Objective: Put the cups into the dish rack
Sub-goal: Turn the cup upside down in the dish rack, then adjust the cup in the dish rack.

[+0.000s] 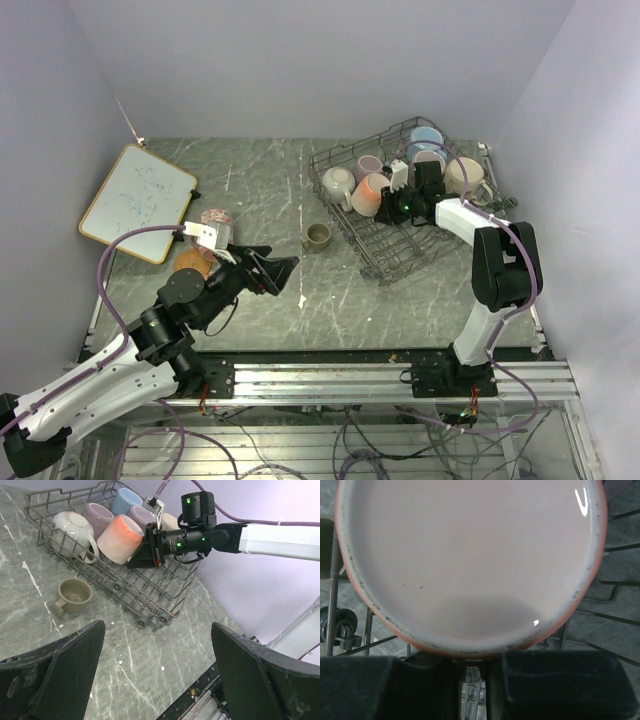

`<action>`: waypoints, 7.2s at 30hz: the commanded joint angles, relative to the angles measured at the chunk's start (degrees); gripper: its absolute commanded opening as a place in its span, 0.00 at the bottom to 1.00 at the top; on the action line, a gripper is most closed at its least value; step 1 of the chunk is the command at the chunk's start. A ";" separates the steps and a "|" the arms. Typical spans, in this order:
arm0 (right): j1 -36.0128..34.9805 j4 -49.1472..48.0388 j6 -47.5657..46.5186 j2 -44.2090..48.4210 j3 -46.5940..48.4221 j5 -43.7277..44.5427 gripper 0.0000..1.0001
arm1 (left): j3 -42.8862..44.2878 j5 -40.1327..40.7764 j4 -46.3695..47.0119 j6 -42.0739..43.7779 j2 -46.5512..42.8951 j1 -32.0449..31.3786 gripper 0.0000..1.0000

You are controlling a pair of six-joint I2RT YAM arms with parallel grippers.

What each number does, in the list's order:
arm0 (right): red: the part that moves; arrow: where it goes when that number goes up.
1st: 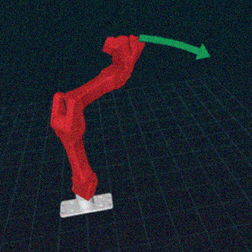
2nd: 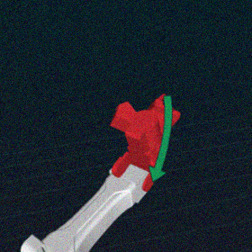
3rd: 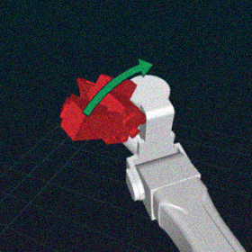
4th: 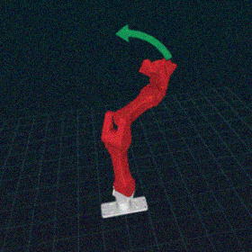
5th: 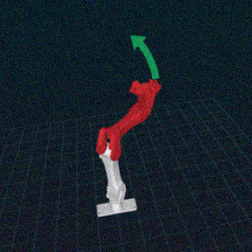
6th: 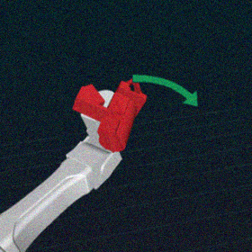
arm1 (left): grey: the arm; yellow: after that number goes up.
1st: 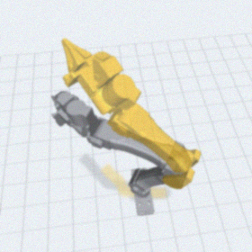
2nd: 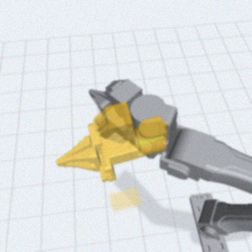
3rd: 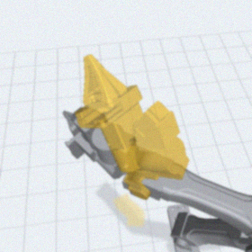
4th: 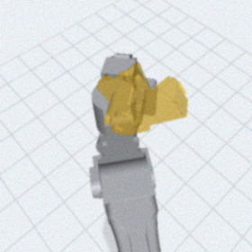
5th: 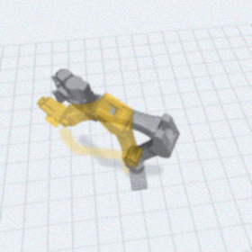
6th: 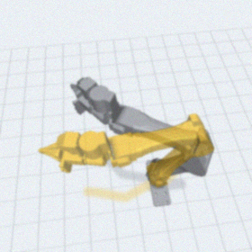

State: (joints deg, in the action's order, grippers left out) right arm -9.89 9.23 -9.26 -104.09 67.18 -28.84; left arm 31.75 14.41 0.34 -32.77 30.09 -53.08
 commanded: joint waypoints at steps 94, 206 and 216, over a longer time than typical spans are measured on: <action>3.78 -0.18 -8.95 -5.20 8.62 13.45 0.51 | 1.88 1.23 -1.87 0.43 -0.12 0.23 0.97; 5.09 -13.54 10.66 47.59 -21.47 -29.17 0.66 | 16.05 -20.94 -0.78 2.48 55.87 57.30 0.14; 5.12 -13.54 10.68 47.35 -21.49 -29.08 0.66 | 15.93 -26.92 -1.83 2.52 54.10 55.45 0.19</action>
State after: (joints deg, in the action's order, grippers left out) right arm -5.08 -2.79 1.13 -57.04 46.24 -57.45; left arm 48.21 -8.01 -2.33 -30.06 86.19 3.40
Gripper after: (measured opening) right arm 0.662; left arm 0.173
